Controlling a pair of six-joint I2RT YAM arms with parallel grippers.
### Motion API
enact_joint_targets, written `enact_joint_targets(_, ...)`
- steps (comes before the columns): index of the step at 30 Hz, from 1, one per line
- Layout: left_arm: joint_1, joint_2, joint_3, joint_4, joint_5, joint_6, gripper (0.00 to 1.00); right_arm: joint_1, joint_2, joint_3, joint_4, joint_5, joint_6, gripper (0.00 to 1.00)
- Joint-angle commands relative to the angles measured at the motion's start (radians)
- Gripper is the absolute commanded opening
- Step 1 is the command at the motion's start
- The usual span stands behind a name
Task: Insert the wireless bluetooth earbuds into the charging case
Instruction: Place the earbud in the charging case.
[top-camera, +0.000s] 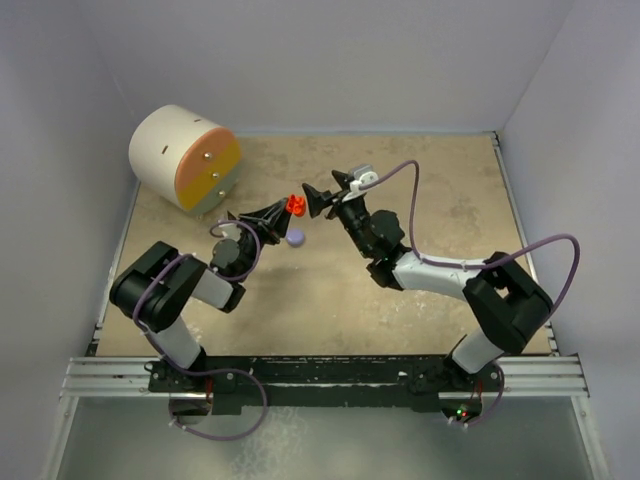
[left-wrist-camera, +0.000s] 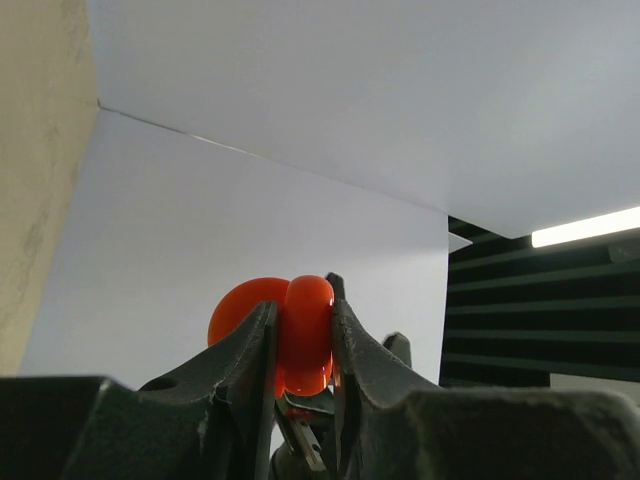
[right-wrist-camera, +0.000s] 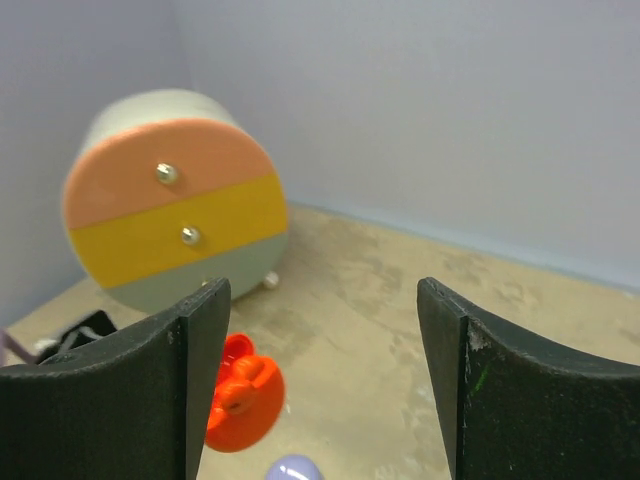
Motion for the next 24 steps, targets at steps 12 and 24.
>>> enact_joint_targets(12, -0.006, -0.042, -0.021, 0.056, 0.002, 0.042, 0.0, -0.035, 0.011, 0.064, -0.258, 0.067, 0.03, 0.78)
enact_joint_targets(24, -0.007, -0.034, -0.015, 0.056, 0.001, 0.043, 0.0, -0.036, 0.02, 0.05, -0.253, -0.018, 0.025, 0.78)
